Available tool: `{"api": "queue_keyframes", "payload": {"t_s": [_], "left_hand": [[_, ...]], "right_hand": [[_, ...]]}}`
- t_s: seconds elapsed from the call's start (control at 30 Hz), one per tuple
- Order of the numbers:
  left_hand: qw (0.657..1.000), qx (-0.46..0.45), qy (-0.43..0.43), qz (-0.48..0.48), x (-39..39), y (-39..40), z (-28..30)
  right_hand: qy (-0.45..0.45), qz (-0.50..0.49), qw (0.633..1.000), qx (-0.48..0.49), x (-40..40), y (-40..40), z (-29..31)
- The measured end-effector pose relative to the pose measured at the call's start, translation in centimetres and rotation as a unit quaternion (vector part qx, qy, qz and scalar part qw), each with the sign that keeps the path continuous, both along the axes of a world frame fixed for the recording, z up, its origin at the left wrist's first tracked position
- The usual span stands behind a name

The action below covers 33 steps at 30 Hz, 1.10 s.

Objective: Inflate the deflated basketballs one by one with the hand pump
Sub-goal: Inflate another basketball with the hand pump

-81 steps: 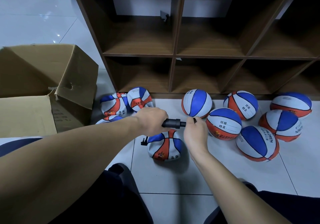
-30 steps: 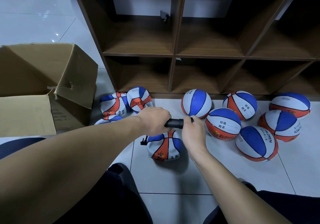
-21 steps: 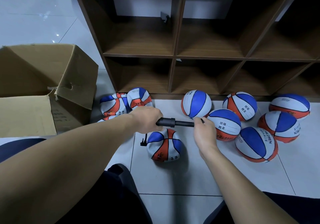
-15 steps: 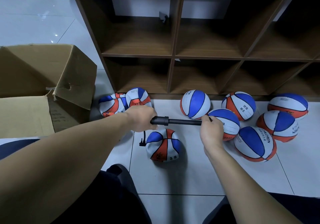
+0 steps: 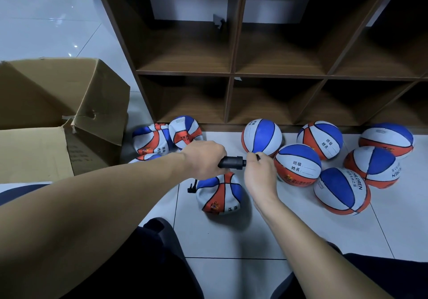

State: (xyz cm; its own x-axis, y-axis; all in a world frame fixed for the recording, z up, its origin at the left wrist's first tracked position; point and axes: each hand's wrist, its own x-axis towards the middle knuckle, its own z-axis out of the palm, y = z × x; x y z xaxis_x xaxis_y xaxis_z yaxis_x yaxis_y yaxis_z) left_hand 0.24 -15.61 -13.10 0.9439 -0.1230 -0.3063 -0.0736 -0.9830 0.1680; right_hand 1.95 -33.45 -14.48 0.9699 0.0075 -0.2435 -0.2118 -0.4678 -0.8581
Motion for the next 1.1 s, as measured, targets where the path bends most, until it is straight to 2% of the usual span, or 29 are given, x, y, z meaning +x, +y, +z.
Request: {"api": "queue_keyframes", "payload": {"t_s": [0.3,0.5,0.77,0.93,1.1], "left_hand": [[0.999,-0.002,0.030,-0.018,0.2,0.2,0.0],[0.999,-0.024,0.042,-0.010,0.5,0.3,0.1],[0.996,-0.012,0.073,0.041,0.2,4.0,-0.3],[0.999,-0.006,0.040,0.029,0.2,2.9,-0.6],[0.999,0.000,0.031,0.013,0.1,2.0,-0.4]], "right_hand": [[0.019,0.020,1.000,-0.009,-0.5,0.6,-0.7],[0.047,0.025,0.998,0.026,0.9,-0.5,-0.2],[0.080,-0.091,0.992,0.046,4.6,-4.6,-0.3],[0.010,-0.101,0.995,0.017,3.2,-3.3,-0.4],[-0.001,-0.072,0.997,0.025,1.5,-1.8,-0.7]]}}
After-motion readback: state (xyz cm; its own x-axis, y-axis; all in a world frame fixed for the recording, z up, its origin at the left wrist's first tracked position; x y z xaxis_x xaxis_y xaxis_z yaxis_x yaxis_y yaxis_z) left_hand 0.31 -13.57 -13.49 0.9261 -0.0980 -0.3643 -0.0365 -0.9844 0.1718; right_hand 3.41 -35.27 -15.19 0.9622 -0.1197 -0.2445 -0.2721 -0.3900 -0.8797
